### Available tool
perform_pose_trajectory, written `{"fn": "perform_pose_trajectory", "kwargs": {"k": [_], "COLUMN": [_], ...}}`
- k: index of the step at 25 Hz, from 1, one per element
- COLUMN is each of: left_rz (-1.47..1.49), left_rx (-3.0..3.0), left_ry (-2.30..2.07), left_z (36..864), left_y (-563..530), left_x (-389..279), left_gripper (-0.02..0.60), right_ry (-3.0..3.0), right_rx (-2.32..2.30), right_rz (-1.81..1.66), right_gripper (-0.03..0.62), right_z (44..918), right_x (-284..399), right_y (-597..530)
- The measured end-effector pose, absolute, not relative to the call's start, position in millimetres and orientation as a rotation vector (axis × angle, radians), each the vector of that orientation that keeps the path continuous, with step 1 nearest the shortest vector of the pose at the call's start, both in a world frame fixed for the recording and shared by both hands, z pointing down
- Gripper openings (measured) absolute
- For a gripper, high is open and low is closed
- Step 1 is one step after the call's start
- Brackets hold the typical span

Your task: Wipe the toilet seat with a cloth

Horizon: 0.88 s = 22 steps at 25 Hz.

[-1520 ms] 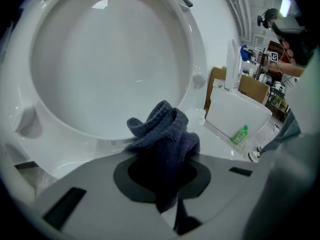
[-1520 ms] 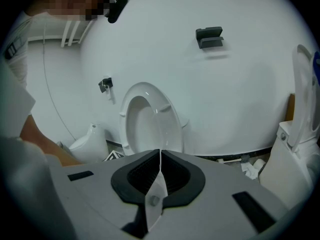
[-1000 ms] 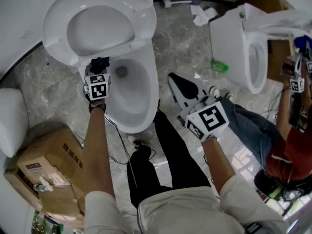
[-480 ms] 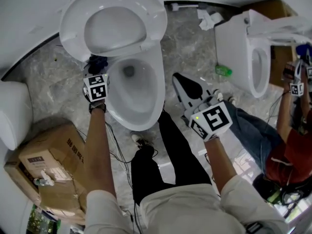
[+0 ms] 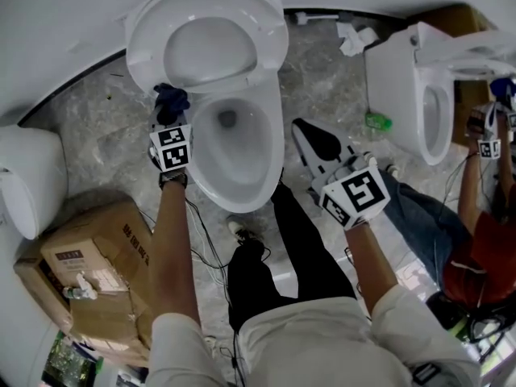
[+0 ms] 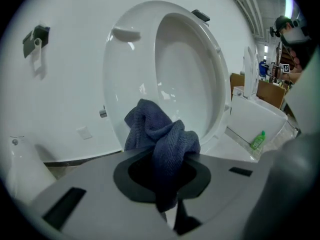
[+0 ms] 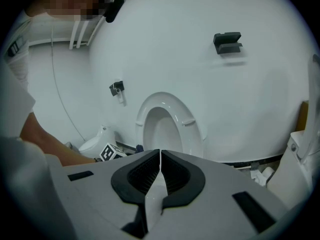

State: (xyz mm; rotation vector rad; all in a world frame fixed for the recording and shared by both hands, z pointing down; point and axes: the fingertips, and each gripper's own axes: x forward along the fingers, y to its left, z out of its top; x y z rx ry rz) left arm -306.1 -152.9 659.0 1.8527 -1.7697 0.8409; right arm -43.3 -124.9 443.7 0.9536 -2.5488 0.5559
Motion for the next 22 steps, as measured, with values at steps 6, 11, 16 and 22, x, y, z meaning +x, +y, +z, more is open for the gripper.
{"fn": "perform_pose_trajectory", "kwargs": {"k": [6,11,16,22], "left_rz": [0.877,0.822,0.7,0.651], "left_rx": [1.817,1.743,1.711,1.796], "left_ry": [-1.882,-1.865,-1.934,-2.038], "left_z": [644,641,618,566], "left_y": [-161,-167,-171,-185], "left_x": [-320,-327,-341,-350], "left_gripper": [0.037,0.038,0.038,0.038], "right_ry": [-2.557,-2.564,-2.583,-2.603], "right_rx": [0.935,0.922,0.938,0.96], "right_rz": [0.55,0.524,0.499,0.489], "right_gripper": [0.029,0.029,0.029,0.029], "right_z": [437,429,411,394], "right_x": [-42,-40,-41,-37], "right_y": [-125,-131,-138,-140]}}
